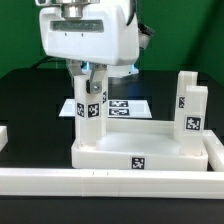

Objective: Assemble desk

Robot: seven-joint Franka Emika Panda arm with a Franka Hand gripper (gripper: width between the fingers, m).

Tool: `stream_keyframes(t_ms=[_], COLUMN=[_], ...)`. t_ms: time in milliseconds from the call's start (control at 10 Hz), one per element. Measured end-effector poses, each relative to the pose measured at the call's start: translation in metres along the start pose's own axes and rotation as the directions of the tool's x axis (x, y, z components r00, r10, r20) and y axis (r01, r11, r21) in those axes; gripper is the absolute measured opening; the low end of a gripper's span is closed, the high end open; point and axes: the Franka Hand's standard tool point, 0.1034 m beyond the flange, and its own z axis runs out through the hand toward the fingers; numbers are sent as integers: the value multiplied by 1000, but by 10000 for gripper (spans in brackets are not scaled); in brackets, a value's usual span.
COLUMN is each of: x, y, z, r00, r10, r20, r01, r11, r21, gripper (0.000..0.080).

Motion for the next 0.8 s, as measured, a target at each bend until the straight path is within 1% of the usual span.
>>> stream_keyframes(t_ms=[100,200,300,400,500,600,700,800], x=[0,0,0,0,0,0,0,-1], y=[0,-1,-1,-1,-1,-1,-1,-1], z=[0,0,0,1,1,1,1,1], r00=[999,989,982,982,988,994,996,1000], r10=[42,149,190,190,151,111,95,-22], r20=[0,4,4,4,3,3,3,2], r01=[-42,-149,-190,-190,-151,-111,-95,22], r11=[999,989,982,982,988,994,996,1000], r21=[0,5,5,5,4,4,4,3], gripper=[290,290,290,291,291,456,602,635])
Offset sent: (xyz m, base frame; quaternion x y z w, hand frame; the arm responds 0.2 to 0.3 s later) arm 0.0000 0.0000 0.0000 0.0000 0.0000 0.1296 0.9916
